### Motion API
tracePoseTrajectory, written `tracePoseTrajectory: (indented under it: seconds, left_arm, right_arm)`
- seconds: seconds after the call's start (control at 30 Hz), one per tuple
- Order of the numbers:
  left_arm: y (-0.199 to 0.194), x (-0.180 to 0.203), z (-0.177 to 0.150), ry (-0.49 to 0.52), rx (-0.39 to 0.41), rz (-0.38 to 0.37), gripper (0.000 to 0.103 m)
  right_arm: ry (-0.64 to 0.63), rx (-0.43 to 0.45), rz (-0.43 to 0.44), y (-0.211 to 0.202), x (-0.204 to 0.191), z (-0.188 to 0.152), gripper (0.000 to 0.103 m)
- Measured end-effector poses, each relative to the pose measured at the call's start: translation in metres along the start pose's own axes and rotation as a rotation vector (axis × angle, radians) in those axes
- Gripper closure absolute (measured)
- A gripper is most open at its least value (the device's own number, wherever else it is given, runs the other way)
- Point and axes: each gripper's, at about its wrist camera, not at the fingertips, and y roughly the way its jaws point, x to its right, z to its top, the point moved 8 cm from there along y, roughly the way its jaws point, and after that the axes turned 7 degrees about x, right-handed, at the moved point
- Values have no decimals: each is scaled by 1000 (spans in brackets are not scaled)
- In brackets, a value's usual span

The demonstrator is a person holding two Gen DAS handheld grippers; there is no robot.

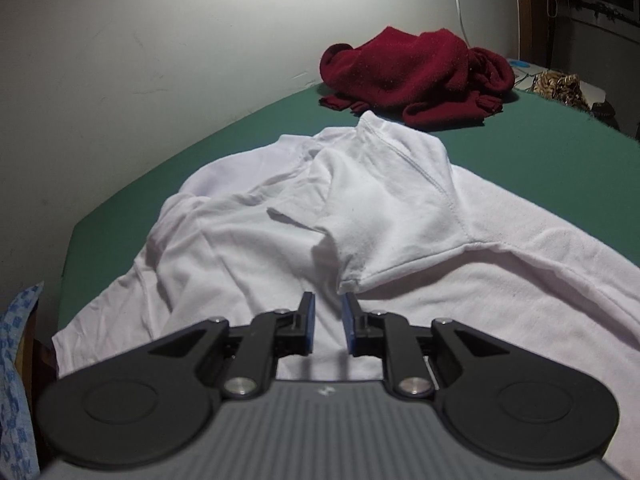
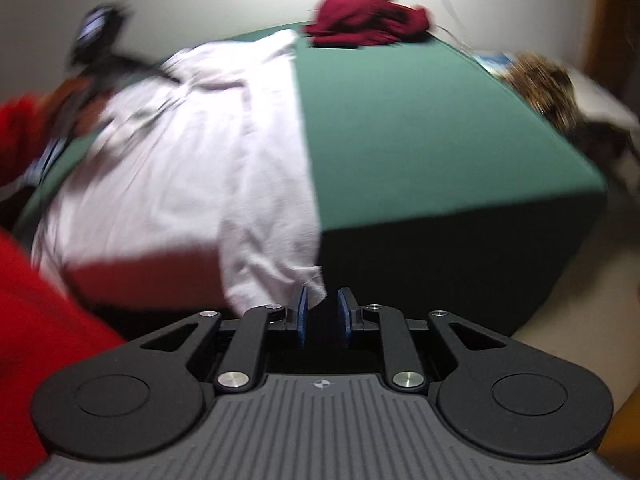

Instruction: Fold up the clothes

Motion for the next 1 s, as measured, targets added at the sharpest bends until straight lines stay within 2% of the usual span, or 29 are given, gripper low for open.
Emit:
tracePoseTrajectory:
  seconds: [0.1, 0.17, 0.2, 0.23, 0.37, 0.43, 0.57, 0.6, 0.63, 0.67, 0.73, 0.8, 0.83, 0.87, 0.9, 1.0]
  left_arm:
    - [-15, 9, 7, -9, 33, -32, 80]
    - [-19, 15, 10, -17, 44, -49, 77]
    - [-17, 18, 11, -21, 41, -54, 77]
    - [-14, 20, 10, -26, 31, -53, 77]
    - [-9, 18, -6, -36, -10, -54, 75]
    - [-7, 17, -14, -42, -36, -51, 74]
    - [-9, 16, -16, -73, -38, -67, 74]
    - [-10, 17, -14, -80, -34, -74, 72]
    - [-10, 19, -12, -81, -29, -82, 71]
    - [-11, 22, -10, -83, -25, -89, 69]
    - [-10, 29, -7, -71, -24, -101, 67]
    - [-11, 35, -6, -62, -23, -110, 65]
    - [-11, 37, -5, -57, -22, -114, 64]
    - [-12, 38, -5, -59, -21, -115, 63]
    - [-12, 36, -6, -68, -21, -111, 62]
    - [-14, 28, -10, -103, -21, -99, 61]
  right_arm:
    - [147, 17, 44, 17, 9, -2, 80]
    - [187, 2, 80, 27, 8, -6, 78]
    - [197, -13, 98, 29, 7, -9, 86]
    - [206, -27, 115, 32, 6, -12, 101]
    - [71, -25, 139, 11, -16, -18, 102]
    - [17, -61, 108, 4, -20, -26, 103]
    - [-63, -127, 26, 1, -13, -45, 103]
    - [-73, -109, 7, 0, -12, -44, 99]
    - [-74, -59, -10, 0, -11, -38, 90]
    - [-76, -8, -27, -1, -10, -31, 88]
    - [-53, 42, -7, 9, -10, -19, 53]
    - [-24, 65, 31, 25, -11, -9, 50]
    - [-9, 47, 49, 34, -10, -9, 60]
    - [13, 20, 64, 41, -7, -10, 74]
    - [30, 1, 81, 45, -6, -11, 99]
    - [7, -34, 102, 37, -6, -17, 98]
